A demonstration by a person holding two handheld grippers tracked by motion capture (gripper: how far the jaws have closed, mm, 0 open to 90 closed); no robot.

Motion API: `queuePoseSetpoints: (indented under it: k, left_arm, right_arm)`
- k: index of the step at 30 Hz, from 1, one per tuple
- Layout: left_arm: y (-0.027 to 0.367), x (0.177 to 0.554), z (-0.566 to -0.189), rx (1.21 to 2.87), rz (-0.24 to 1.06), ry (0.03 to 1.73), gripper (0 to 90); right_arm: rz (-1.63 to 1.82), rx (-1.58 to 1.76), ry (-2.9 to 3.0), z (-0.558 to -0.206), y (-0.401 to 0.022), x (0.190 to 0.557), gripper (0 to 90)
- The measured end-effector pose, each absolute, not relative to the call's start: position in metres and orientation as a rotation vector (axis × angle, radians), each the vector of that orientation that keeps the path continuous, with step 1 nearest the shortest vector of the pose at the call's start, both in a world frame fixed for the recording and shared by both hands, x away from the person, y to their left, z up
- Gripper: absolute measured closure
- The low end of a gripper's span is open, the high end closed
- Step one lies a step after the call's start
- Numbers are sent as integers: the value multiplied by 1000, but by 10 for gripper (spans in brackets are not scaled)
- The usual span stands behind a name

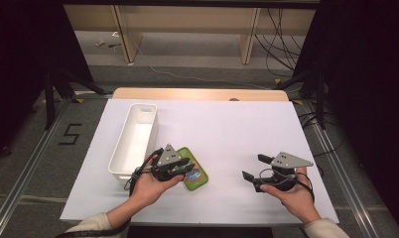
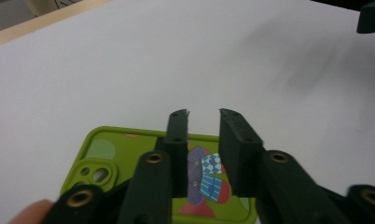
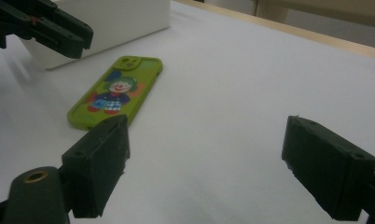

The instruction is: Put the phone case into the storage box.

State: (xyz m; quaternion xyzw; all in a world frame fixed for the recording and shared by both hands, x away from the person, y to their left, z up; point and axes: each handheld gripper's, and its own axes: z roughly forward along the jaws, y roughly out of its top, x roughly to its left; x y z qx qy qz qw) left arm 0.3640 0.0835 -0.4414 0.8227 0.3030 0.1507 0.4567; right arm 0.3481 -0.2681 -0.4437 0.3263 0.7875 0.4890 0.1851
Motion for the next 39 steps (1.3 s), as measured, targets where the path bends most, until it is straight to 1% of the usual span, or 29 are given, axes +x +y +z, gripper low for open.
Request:
queuePoseSetpoints:
  k: [1, 2, 4, 5, 21, 28, 39]
  left_arm:
    - [81, 366, -442, 2025, 360, 750, 833]
    - [79, 367, -442, 2027, 354, 754, 833]
    - [74, 370, -442, 2037, 336, 762, 890]
    - [71, 371, -442, 2035, 330, 768, 898]
    - [46, 391, -455, 2098, 325, 797, 899]
    - [27, 398, -463, 2155, 333, 780, 899]
    - [7, 407, -477, 2226, 312, 819, 899]
  right_arm:
    - [1379, 922, 2222, -444, -268, 348, 163]
    - [1379, 922, 2222, -444, -268, 348, 163]
    - [1378, 925, 2225, -444, -268, 348, 163]
    - [1378, 925, 2225, -444, -268, 348, 163]
    - [1372, 928, 2233, -445, -267, 349, 167]
    - [1371, 930, 2236, -445, -268, 349, 168]
    - [1369, 933, 2237, -445, -269, 348, 169]
